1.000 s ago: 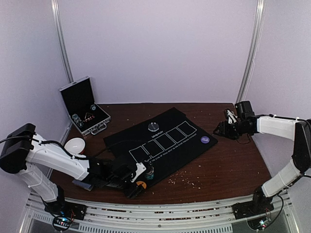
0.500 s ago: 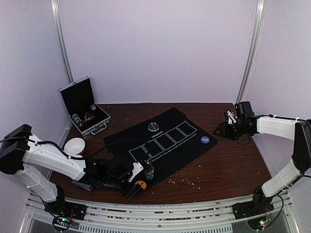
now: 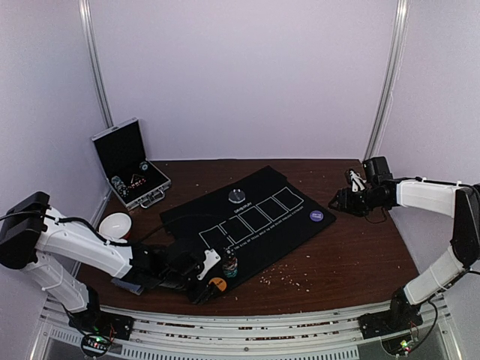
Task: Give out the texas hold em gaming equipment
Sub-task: Adjust the big blind button in the big blind area.
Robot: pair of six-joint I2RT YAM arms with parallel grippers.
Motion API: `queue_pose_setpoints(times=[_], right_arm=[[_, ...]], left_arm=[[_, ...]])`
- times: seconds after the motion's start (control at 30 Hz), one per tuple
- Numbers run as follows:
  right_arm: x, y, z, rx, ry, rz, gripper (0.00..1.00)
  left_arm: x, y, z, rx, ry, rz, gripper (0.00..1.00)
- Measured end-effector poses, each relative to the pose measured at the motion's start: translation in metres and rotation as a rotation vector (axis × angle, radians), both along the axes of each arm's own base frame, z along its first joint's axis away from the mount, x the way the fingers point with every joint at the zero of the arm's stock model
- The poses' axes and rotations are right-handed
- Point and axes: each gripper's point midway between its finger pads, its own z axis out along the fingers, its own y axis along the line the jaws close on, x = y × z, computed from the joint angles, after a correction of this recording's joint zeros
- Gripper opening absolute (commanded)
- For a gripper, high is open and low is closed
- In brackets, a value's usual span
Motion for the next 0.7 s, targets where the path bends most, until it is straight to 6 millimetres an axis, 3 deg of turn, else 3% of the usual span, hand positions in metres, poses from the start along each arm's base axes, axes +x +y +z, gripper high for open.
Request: queue_pose_setpoints(times=[0.17,0.33,0.4,0.6,0.7], right_arm=[[-0.003,0.008,0.002,0.014,-0.002,0.028,0.56],[-0.014,0.040,0.019,0.016,-0.054,0.135,0.59],[-0.021,0.062,0.032,0.009,-0.096,0.207,0.65],[-0.048,0.143,0.080,-0.008,-0.249,0.451,0.98],[-0.063,0.177,0.096,-0.018,-0.305,0.532,1.00]], left_arm=[[-0.001,0.002,0.009,-0.024,-0.008,-0.003,0.63],[0.000,0.002,0.036,-0.087,-0.035,0.001,0.65],[0.004,0.004,0.047,-0.113,-0.046,0.013,0.67],[0.029,0.026,0.082,-0.185,-0.075,0.117,0.74],[0.054,0.042,0.105,-0.223,-0.089,0.220,0.79]])
